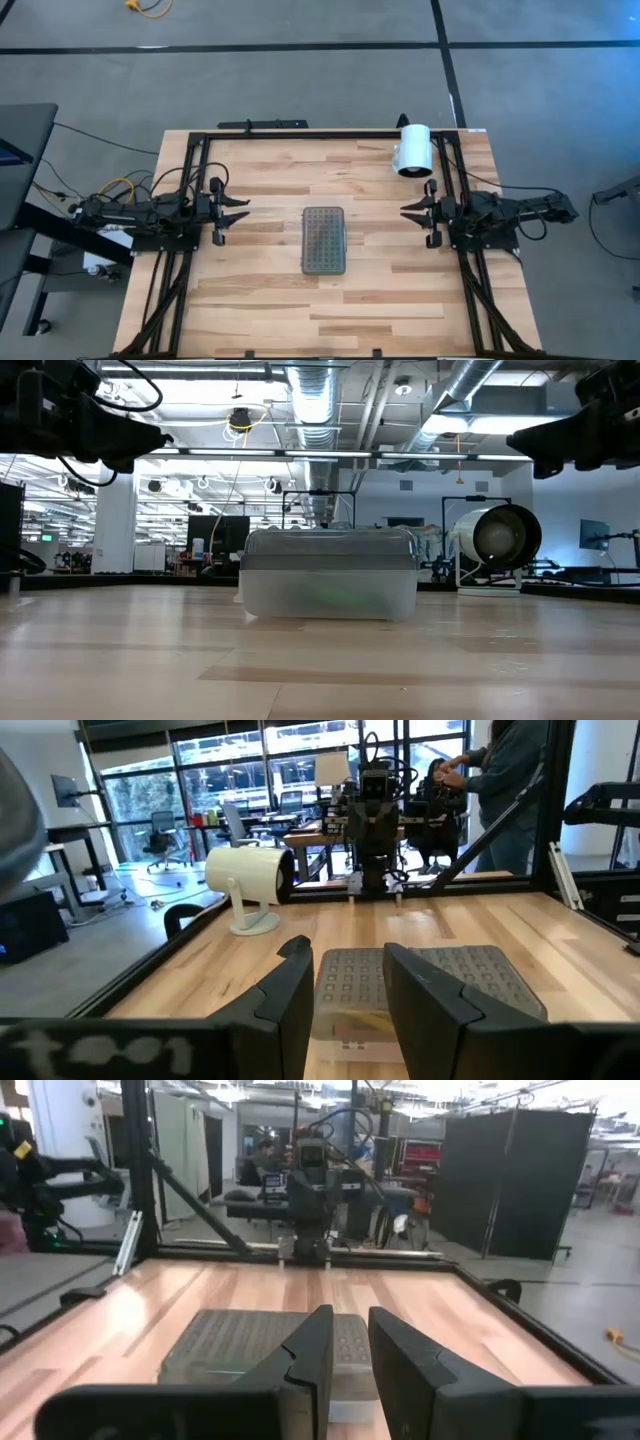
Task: Pick & place school supplies into a supply box
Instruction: Return to home position
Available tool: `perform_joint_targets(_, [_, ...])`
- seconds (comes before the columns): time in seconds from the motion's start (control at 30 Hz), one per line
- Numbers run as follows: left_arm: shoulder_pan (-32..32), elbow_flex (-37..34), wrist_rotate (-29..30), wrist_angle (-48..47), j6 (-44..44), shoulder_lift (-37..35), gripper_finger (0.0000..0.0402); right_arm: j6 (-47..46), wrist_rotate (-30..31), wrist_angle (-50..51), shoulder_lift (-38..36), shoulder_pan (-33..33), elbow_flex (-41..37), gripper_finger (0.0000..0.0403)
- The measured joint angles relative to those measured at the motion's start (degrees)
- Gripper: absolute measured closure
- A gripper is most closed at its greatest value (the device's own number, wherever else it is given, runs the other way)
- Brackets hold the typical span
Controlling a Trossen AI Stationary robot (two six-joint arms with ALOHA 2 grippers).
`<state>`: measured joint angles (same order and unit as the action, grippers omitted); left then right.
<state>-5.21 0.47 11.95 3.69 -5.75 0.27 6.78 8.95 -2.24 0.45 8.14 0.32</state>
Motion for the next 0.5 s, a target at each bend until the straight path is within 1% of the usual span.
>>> perform_joint_targets(0.5, [0.00,0.00,-0.10,-0.11,0.36,0.00,0.0288,-0.80,0.00,0.02,-0.01,0.00,0.00,0.0339])
